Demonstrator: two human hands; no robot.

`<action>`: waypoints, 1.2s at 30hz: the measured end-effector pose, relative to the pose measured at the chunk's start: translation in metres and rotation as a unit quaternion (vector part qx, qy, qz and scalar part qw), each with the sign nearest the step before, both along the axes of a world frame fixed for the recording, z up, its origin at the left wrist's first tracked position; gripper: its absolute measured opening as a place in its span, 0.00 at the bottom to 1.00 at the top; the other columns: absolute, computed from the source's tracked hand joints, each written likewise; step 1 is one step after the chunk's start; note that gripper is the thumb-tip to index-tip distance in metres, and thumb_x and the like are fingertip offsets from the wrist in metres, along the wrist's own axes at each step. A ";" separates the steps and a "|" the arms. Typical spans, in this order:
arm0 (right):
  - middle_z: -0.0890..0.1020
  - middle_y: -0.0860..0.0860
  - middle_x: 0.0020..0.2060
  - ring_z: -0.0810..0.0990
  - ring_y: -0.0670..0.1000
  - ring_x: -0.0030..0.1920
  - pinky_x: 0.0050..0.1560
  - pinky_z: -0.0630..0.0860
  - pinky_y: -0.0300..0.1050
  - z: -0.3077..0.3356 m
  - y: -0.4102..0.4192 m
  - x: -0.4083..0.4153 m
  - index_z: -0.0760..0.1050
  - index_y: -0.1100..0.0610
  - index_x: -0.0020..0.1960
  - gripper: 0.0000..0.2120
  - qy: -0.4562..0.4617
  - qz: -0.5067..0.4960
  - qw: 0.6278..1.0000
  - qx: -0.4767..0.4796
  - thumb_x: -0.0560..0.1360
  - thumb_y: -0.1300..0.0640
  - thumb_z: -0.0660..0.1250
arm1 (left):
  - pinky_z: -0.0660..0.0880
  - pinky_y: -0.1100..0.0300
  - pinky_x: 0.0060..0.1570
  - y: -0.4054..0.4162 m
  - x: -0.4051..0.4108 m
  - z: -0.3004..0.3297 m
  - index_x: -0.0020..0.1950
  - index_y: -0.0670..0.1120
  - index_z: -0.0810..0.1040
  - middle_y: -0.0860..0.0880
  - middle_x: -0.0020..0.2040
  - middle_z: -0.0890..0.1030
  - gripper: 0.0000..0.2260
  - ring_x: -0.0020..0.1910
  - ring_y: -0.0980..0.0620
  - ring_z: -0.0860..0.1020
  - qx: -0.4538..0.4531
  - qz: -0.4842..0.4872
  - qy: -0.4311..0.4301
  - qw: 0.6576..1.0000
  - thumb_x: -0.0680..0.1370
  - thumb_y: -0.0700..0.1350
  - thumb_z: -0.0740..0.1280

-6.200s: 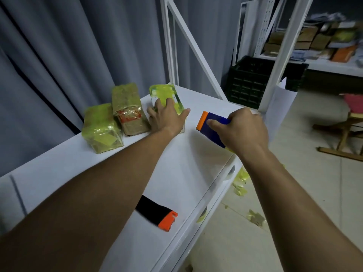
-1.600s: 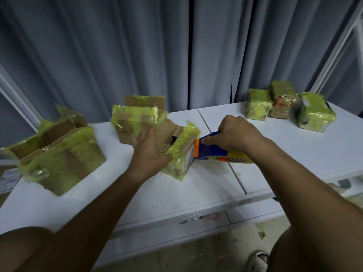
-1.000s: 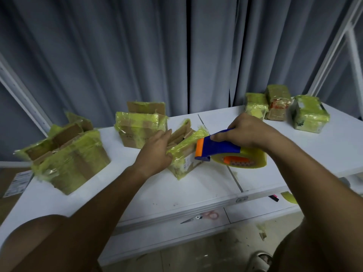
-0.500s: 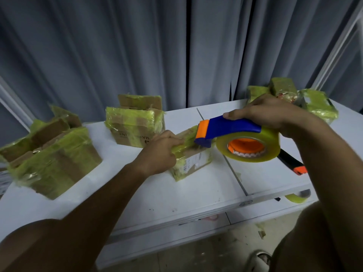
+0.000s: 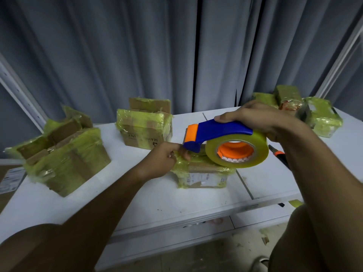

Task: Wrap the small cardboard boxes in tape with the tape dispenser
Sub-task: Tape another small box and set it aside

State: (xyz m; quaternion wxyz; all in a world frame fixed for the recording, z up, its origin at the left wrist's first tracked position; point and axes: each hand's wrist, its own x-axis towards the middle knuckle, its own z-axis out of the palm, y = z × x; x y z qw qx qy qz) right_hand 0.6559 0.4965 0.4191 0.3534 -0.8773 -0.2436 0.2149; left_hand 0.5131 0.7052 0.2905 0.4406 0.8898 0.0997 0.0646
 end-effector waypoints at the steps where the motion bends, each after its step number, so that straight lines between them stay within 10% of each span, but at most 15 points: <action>1: 0.86 0.46 0.31 0.86 0.49 0.30 0.28 0.79 0.39 0.001 0.000 0.000 0.79 0.54 0.49 0.20 0.005 0.003 1.000 0.002 0.72 0.38 0.73 | 0.75 0.70 0.48 0.000 0.001 0.001 0.56 0.49 0.80 0.54 0.54 0.80 0.20 0.55 0.57 0.78 -0.020 0.005 -0.004 1.000 0.77 0.27 0.58; 5: 0.86 0.46 0.32 0.86 0.49 0.31 0.29 0.80 0.39 -0.002 0.002 0.002 0.80 0.54 0.50 0.20 0.010 0.007 1.000 -0.002 0.72 0.38 0.73 | 0.77 0.65 0.46 0.003 0.007 -0.001 0.60 0.49 0.68 0.51 0.60 0.81 0.18 0.51 0.58 0.80 -0.101 0.027 0.019 0.994 0.78 0.29 0.57; 12: 0.87 0.49 0.39 0.86 0.51 0.36 0.34 0.81 0.42 -0.009 0.012 0.006 0.80 0.54 0.50 0.19 -0.011 0.016 1.000 -0.015 0.72 0.38 0.73 | 0.72 0.76 0.32 0.003 0.014 0.010 0.52 0.53 0.78 0.58 0.46 0.80 0.13 0.39 0.68 0.79 -0.199 0.041 0.033 0.978 0.84 0.39 0.56; 36: 0.86 0.50 0.43 0.86 0.53 0.42 0.40 0.82 0.45 -0.016 0.014 0.013 0.78 0.53 0.51 0.23 -0.012 0.013 1.000 -0.015 0.70 0.35 0.74 | 0.77 0.48 0.57 -0.005 0.016 0.002 0.56 0.42 0.80 0.41 0.54 0.82 0.08 0.54 0.45 0.81 -0.200 0.136 0.052 0.969 0.81 0.41 0.64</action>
